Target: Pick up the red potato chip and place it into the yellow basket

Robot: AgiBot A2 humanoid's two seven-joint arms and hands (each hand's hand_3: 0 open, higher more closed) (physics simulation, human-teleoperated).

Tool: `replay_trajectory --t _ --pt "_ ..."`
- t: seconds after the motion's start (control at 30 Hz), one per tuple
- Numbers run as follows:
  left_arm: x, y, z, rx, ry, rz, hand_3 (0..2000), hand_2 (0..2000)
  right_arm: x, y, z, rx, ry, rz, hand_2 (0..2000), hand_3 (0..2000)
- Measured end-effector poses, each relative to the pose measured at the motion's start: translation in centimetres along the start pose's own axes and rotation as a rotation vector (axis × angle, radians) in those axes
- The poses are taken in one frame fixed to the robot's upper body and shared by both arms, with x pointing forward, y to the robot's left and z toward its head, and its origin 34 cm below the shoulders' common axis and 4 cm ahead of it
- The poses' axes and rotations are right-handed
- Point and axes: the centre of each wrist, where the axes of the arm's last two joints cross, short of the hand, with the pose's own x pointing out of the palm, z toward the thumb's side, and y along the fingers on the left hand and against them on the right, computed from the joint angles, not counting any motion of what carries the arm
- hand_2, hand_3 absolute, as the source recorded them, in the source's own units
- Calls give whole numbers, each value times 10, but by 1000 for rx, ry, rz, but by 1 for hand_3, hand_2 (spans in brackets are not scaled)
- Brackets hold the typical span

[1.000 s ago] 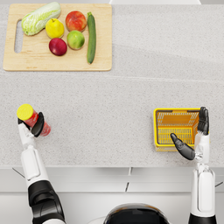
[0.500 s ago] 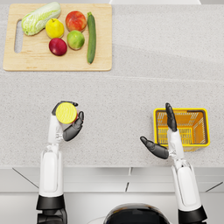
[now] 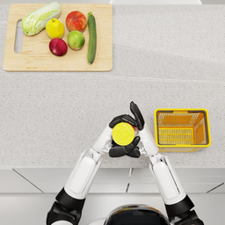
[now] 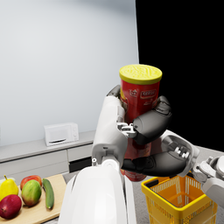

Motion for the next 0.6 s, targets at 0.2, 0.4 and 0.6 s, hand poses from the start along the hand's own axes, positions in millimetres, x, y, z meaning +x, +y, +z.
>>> replay_trajectory --t 0.2,0.4,0.6 --pt "8 -4 -3 -23 33 -5 2000 2000 -10 -7 -3 5 21 38 2000 653" --pt "8 -12 -1 -36 71 -20 1020 0 -20 -7 -4 -1 56 213 2000 2000" --pt "-12 -32 19 9 112 38 0 0 -38 -15 13 -51 62 182 2000 2000"
